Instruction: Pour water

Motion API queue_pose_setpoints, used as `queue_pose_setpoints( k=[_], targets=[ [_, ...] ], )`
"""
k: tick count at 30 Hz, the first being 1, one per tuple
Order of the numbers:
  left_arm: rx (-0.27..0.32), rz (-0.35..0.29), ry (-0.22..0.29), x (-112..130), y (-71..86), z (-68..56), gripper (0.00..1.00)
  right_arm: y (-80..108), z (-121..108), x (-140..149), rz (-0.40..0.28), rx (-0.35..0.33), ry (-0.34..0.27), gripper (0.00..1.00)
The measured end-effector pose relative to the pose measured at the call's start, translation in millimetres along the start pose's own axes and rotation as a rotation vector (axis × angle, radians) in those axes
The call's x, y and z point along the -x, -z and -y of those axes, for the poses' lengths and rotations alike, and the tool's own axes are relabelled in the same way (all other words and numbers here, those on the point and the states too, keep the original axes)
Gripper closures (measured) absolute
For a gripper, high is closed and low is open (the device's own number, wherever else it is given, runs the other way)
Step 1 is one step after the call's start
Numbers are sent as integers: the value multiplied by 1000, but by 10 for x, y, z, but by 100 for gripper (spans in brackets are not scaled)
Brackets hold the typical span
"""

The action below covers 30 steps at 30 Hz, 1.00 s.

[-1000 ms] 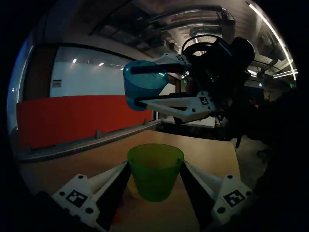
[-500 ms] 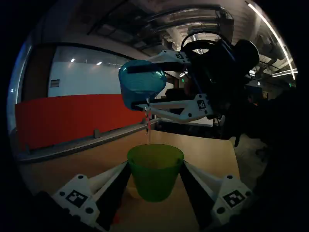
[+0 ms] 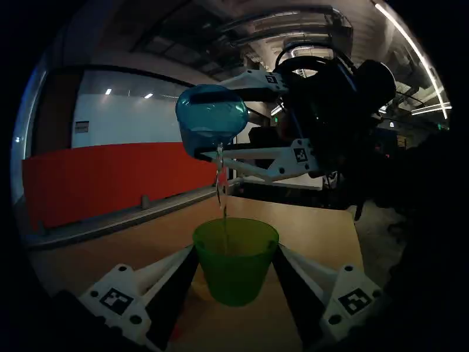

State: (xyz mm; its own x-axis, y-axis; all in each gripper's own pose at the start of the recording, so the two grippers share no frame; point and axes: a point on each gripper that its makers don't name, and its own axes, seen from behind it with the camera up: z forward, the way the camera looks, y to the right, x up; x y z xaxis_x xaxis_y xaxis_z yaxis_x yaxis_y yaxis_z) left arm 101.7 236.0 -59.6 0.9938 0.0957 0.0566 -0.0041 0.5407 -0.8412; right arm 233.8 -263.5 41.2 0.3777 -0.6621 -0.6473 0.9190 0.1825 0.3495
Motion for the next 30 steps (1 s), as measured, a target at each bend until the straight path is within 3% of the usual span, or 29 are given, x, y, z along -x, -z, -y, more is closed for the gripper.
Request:
queue_pose_setpoints(
  k=[30],
  targets=[
    [-2,-16,5,-69,14,10,15,-46,-142,-58,1,33,134,12]
  ],
)
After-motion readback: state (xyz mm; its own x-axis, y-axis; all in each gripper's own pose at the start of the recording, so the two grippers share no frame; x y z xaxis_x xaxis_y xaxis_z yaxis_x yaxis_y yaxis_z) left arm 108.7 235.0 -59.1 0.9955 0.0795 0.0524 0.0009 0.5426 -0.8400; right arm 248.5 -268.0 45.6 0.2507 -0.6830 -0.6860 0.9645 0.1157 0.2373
